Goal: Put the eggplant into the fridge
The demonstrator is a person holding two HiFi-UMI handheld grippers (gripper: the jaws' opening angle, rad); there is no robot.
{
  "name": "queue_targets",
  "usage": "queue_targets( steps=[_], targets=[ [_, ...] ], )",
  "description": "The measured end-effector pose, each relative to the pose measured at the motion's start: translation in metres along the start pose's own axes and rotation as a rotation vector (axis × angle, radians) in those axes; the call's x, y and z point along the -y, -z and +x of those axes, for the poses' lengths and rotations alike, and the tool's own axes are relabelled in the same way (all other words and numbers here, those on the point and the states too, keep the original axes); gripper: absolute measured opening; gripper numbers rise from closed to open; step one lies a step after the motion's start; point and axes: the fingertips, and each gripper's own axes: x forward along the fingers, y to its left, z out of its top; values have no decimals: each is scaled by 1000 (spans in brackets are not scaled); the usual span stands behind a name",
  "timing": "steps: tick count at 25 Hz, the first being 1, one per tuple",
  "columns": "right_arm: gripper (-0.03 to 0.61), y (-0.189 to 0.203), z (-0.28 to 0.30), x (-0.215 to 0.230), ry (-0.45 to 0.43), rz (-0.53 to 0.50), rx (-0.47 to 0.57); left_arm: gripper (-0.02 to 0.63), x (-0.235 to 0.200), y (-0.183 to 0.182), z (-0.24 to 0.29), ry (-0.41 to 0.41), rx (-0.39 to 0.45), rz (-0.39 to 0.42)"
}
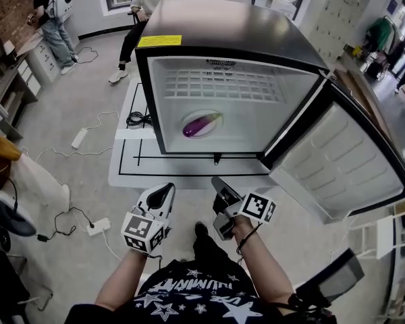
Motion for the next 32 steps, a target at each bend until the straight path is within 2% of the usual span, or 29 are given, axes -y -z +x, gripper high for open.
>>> queue_targets(
  steps=[10,19,27,32],
  targets=[
    [8,44,-44,-15,-15,-56,31,9,27,17,-48,27,-1,0],
    [9,84,-90,-20,22,-78,63,9,55,32,-82,72,0,-10],
    [8,90,-112,-30,42,-101,80,9,69,28,-92,100,9,-27],
    [9,83,-108,-35,19,-138,72,9,69,27,-88,92,13,-52]
  ],
)
